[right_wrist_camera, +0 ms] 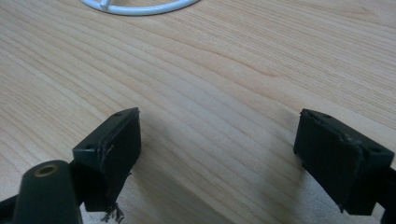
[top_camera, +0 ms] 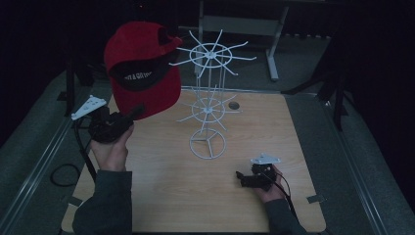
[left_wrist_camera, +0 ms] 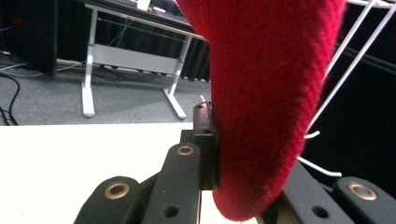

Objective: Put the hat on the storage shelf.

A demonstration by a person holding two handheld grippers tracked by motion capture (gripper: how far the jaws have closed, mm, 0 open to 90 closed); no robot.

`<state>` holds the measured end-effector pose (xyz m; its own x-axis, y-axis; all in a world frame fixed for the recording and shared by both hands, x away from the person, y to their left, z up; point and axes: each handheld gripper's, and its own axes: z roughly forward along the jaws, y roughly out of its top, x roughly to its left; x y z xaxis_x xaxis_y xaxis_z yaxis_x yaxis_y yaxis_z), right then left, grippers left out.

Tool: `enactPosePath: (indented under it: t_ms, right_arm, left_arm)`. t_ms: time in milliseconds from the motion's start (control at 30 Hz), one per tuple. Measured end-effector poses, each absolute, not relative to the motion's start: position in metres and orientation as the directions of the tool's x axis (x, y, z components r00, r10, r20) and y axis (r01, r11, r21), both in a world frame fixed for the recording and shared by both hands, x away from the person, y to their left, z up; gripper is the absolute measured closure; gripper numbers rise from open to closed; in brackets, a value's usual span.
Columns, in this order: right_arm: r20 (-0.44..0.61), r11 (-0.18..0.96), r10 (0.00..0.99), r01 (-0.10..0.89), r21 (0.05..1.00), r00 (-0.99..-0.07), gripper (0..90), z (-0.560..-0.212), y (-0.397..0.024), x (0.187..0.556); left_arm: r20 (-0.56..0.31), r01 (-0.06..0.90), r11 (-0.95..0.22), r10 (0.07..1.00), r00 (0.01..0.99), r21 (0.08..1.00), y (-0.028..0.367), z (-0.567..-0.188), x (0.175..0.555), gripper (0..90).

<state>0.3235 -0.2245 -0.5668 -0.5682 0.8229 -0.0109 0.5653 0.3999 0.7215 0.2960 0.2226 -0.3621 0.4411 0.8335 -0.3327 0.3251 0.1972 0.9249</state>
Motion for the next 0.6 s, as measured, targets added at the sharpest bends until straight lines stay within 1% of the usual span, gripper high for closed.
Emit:
enactPosePath:
  t_ms: [133, 500, 600]
  right_arm:
    - [-0.012, 0.401, 0.822, 0.564, 0.721, -0.569, 14.7, -0.567, -0.225, 0.324]
    - [-0.013, 0.401, 0.822, 0.564, 0.722, -0.569, 14.7, -0.567, -0.225, 0.324]
    - [-0.013, 0.401, 0.822, 0.564, 0.722, -0.569, 14.7, -0.567, -0.225, 0.324]
  left_arm:
    - [-0.337, 0.338, 0.196, 0.834, 0.436, 0.921, 0.223, -0.368, 0.296, 85.4]
    - [-0.278, 0.329, 0.137, 0.858, 0.432, 0.934, 0.215, -0.372, 0.292, 85.2]
    - [-0.294, 0.336, 0.152, 0.856, 0.426, 0.929, 0.217, -0.378, 0.293, 85.2]
